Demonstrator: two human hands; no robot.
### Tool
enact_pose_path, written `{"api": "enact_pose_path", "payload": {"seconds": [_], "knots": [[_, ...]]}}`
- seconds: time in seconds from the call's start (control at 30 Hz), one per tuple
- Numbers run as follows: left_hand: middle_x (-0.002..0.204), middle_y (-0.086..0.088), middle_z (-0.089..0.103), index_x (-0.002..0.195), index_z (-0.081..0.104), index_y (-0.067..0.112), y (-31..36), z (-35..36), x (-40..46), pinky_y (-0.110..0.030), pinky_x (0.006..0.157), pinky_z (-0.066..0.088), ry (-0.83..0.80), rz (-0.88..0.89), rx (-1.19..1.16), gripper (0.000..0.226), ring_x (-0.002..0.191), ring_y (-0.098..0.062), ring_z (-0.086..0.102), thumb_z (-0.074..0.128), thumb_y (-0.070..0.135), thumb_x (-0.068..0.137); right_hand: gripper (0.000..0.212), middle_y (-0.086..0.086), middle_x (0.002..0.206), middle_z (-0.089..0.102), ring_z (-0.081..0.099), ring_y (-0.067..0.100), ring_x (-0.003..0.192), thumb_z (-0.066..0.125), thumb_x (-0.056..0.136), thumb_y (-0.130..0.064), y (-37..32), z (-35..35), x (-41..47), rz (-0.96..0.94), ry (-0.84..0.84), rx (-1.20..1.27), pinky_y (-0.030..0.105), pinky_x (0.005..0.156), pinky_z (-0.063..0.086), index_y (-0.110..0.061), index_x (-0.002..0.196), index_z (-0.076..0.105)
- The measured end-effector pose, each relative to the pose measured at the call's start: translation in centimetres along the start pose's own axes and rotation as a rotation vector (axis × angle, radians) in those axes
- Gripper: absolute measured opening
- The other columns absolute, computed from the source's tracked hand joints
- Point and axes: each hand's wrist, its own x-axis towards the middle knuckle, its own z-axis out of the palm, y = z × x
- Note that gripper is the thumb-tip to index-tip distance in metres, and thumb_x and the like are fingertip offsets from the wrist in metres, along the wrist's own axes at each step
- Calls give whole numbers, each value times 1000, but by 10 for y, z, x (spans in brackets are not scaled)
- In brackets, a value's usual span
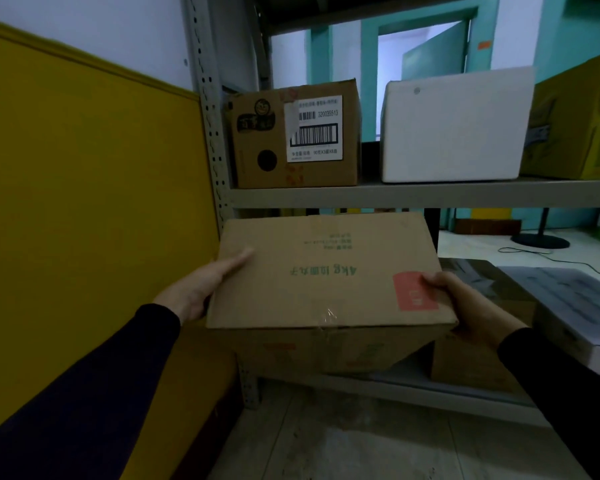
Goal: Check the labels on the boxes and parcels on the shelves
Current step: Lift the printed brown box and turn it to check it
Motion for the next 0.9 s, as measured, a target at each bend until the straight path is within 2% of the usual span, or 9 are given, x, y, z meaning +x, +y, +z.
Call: {"api": "enact_pose_path", "payload": {"seconds": [0.13,0.23,0.43,0.53,0.6,0.7,0.77,0.83,0.9], "knots": [[113,-2,60,157,10,21,-8,5,-1,-40,86,52,20,74,54,158,104,-23,61,88,69,28,69,19,108,68,66,36,99,33,89,-75,-2,-3,0,-1,68,131,44,76,50,-16,113,60],[123,-3,62,152,27,24,-15,5,0,-42,96,51,-27,134,84,144,110,-23,62,90,68,31,93,20,104,71,66,37,95,24,81,-89,-7,1,5,73,94,173,45,79,51,-12,108,68],[129,-5,63,152,31,29,-28,-2,4,-49,100,50,-24,173,64,140,115,-26,63,94,62,31,80,15,98,71,67,31,85,46,81,-83,2,8,9,76,195,203,44,79,54,-15,116,68],[125,-7,65,144,47,28,-23,0,3,-46,94,51,-44,96,-87,96,115,-29,61,69,77,65,71,14,97,67,63,29,83,49,83,-76,12,9,10,85,190,230,42,81,50,-13,110,67],[114,-11,70,121,63,26,-14,5,3,-43,86,50,-8,-9,-217,76,109,-30,63,44,84,76,60,14,91,64,60,29,80,47,88,-68,16,9,8,72,155,265,40,82,47,-13,100,67],[96,-13,73,105,70,19,-16,7,9,-40,87,51,107,-87,-203,63,94,-28,66,54,75,83,52,17,94,63,58,32,85,45,94,-55,24,10,4,57,97,233,41,85,44,-9,105,67],[83,-11,68,98,69,15,-23,7,8,-36,73,50,143,-95,-203,40,77,-26,63,60,53,89,58,20,102,63,58,35,93,42,96,-49,31,8,3,50,70,234,43,92,42,1,119,62],[78,-10,65,99,67,13,-30,6,6,-34,65,47,131,-118,-214,30,71,-24,60,61,41,90,75,23,108,63,59,36,101,43,96,-58,36,4,9,39,80,243,45,97,43,9,128,53],[78,-10,63,100,64,12,-38,5,4,-34,64,45,125,-141,-234,25,71,-23,58,60,35,91,80,23,96,68,68,32,86,43,93,-70,35,5,13,73,91,227,42,87,50,6,113,62]]}}
